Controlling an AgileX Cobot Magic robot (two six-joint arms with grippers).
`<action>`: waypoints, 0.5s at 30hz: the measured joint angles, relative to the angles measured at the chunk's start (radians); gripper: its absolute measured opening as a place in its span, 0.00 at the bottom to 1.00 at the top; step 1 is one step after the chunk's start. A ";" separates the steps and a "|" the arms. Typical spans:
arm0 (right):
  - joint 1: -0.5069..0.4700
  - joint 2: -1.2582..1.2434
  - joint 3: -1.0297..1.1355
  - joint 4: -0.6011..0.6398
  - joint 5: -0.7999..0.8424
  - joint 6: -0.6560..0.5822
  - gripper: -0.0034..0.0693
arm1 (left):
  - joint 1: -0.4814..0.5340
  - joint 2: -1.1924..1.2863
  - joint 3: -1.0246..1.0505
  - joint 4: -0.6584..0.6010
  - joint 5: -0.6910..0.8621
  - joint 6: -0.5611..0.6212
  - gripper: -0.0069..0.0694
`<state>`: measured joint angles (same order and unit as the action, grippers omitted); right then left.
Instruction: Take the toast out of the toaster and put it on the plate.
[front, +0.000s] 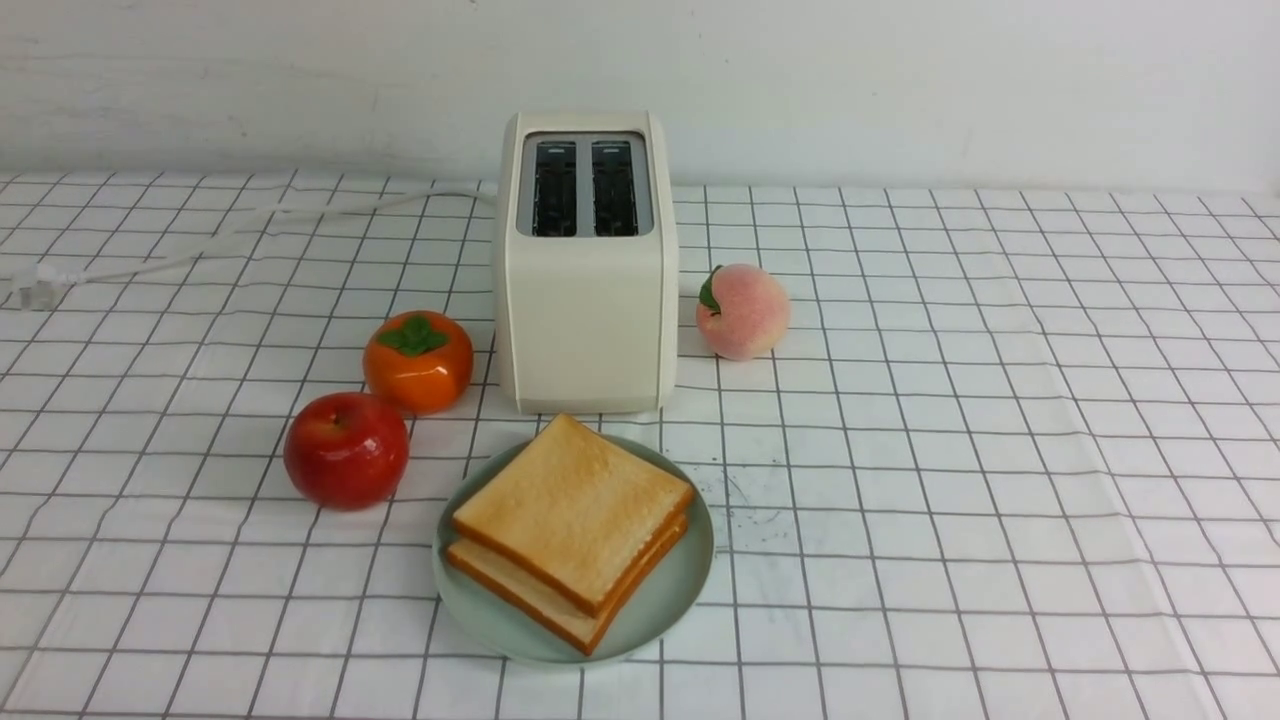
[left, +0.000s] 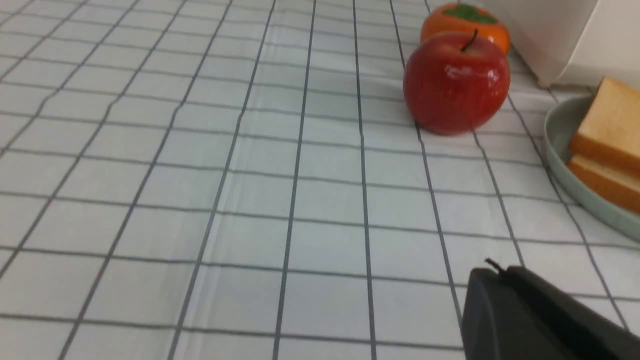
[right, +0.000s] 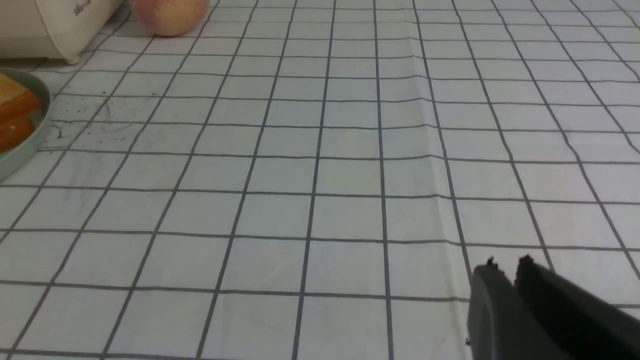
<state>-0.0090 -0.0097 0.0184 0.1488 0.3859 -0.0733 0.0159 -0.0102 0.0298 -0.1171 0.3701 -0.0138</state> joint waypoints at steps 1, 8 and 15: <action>0.000 0.000 0.000 0.000 0.000 0.000 0.14 | 0.000 0.000 0.000 0.000 0.007 0.000 0.07; 0.000 0.000 0.000 0.000 0.000 0.000 0.14 | 0.000 0.000 0.000 0.002 0.011 -0.003 0.07; 0.000 0.000 0.000 0.000 0.000 0.000 0.16 | 0.000 0.000 0.000 0.003 0.012 -0.004 0.07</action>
<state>-0.0090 -0.0097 0.0184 0.1488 0.3859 -0.0733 0.0159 -0.0102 0.0298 -0.1145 0.3826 -0.0181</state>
